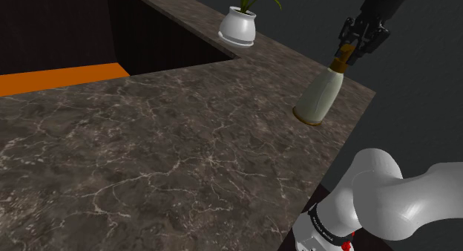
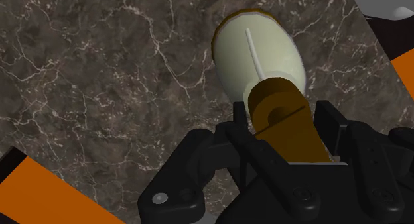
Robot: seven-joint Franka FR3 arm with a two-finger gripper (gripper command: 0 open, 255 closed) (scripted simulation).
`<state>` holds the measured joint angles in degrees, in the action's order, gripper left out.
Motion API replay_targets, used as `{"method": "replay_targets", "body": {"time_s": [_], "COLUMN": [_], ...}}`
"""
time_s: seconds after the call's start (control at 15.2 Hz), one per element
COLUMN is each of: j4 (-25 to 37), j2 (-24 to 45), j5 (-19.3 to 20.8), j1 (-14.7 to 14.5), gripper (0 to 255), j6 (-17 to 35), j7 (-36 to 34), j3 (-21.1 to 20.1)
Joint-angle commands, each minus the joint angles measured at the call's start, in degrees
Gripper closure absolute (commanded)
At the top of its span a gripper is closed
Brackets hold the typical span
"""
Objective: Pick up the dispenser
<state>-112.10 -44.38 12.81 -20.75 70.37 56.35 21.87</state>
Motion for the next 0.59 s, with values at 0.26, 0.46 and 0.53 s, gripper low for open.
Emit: {"method": "replay_targets", "body": {"time_s": [0.26, 0.46, 0.53], "j4": [-0.10, 0.90, 2.06], "j2": [0.04, 0.42, 0.92], "j5": [0.04, -0.13, -0.25], "j1": [0.00, -0.08, -0.19], "gripper": [255, 255, 255], "j6": [0.04, -0.60, -1.26], "j7": [0.01, 0.00, 0.08], "j3": [0.04, -0.11, -0.15]}}
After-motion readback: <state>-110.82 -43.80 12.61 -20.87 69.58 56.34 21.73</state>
